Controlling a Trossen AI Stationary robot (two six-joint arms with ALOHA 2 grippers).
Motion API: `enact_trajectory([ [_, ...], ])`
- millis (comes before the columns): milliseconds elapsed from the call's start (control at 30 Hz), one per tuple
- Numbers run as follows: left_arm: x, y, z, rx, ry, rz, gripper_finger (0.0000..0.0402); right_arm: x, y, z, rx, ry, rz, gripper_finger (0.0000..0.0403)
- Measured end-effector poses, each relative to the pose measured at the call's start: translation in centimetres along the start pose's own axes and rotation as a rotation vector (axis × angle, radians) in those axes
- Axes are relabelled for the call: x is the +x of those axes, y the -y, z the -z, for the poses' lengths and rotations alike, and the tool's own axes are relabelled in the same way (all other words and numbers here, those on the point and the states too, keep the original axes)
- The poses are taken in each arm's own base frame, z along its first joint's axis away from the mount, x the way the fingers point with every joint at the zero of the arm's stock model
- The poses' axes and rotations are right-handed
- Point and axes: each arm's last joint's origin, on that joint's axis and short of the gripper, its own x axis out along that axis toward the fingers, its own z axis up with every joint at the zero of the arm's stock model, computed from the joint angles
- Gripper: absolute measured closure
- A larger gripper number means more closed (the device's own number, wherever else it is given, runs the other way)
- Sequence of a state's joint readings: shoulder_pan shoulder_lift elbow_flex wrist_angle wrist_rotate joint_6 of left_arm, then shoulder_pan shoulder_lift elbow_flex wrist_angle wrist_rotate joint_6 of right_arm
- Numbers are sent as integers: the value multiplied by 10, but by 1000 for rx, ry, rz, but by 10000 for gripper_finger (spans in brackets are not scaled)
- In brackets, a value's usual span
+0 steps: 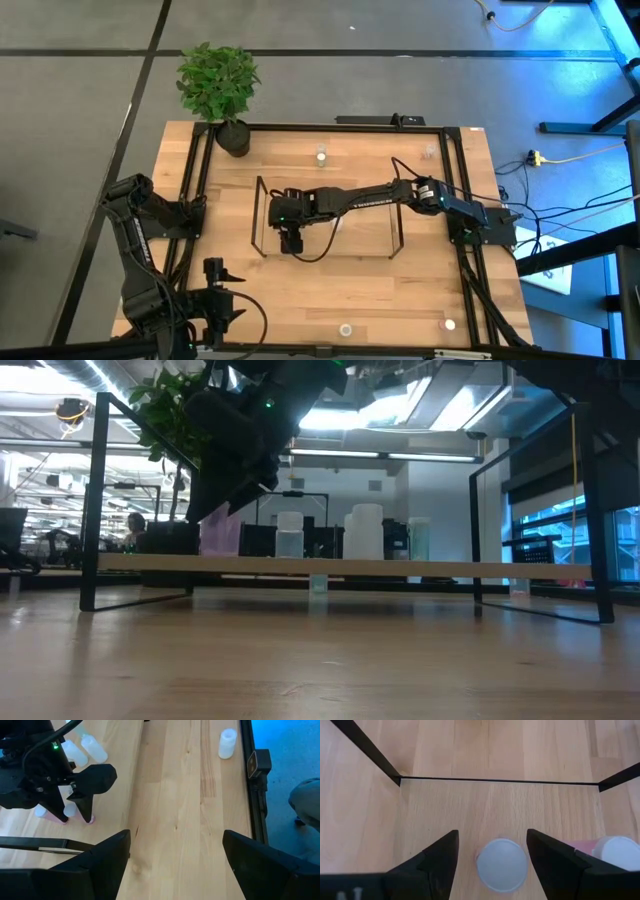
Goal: Pick and place medicine bottles onto shelf by color
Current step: Put the bottom blue pill bottle on the shelf aligned with the other blue pill bottles
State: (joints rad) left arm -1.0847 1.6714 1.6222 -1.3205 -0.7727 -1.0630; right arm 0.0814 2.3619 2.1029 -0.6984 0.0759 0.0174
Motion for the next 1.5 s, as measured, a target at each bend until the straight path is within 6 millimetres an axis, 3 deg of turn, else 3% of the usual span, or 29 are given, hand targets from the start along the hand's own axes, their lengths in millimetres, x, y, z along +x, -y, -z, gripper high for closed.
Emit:
enact_trajectory([
  [333, 0, 0, 0, 0, 0, 0, 90, -4, 0, -3, -25, 15, 1, 166],
  [767, 0, 0, 1, 5, -18, 4, 90, -49, -1, -34, -82, 74, -1, 166],
  [1500, -26, 3, 30, -127, -106, 19, 90, -132, -81, -30, -276, 77, 0, 166],
])
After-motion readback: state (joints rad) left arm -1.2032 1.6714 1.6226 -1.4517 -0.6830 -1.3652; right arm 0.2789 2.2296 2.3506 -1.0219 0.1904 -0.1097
